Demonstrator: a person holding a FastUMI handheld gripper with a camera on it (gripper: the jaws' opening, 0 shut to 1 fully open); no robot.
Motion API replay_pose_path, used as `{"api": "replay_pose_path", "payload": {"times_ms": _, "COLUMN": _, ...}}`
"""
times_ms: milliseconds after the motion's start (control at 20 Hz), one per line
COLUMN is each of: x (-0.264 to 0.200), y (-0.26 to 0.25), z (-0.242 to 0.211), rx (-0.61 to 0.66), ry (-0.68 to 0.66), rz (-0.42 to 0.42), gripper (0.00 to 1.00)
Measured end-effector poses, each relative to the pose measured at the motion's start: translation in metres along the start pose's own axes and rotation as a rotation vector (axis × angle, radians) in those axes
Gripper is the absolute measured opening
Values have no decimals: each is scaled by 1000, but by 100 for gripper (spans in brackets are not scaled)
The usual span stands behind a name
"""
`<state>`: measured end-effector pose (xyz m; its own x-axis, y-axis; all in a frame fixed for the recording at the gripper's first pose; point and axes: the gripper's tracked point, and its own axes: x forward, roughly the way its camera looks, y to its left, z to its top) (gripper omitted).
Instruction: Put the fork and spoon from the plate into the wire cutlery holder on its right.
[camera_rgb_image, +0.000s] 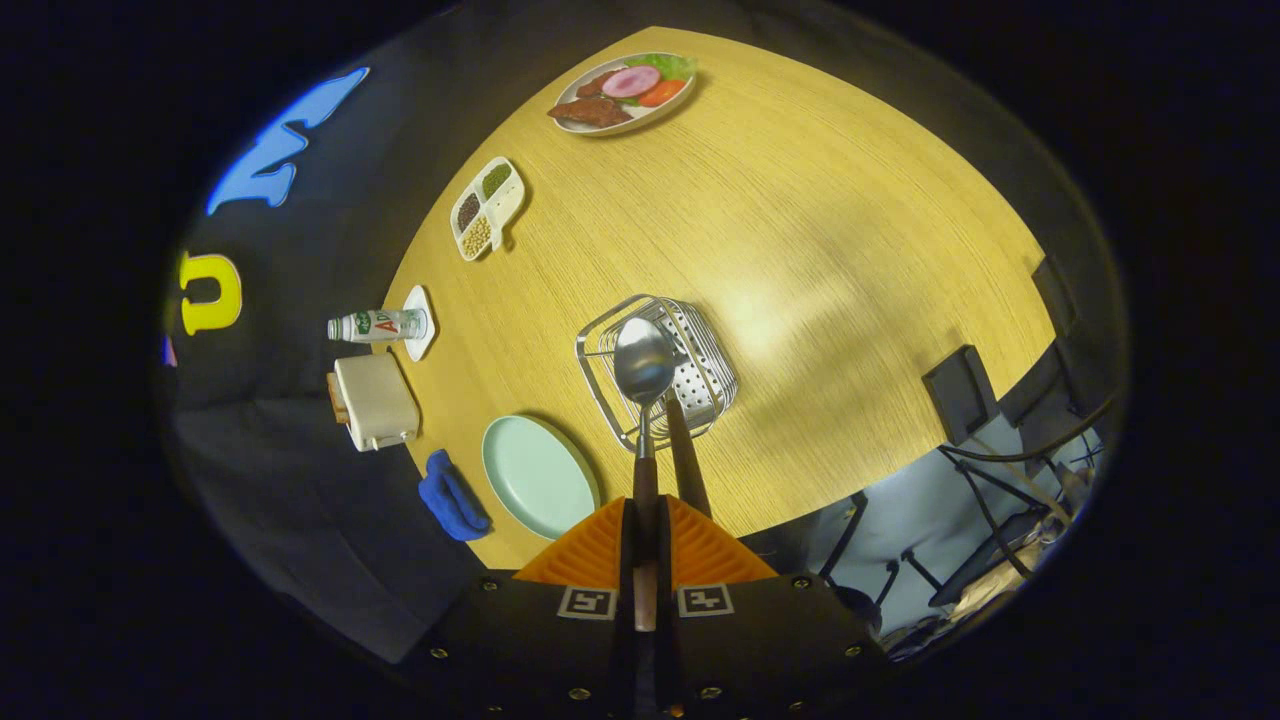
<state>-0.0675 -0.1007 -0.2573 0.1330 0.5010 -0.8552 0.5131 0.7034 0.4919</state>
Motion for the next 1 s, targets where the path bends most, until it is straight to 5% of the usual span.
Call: {"api": "replay_pose_path", "payload": {"times_ms": 1000, "x": 32, "y": 4, "z": 1, "rx": 51, "ry": 88, "rz": -76, "gripper": 9}}
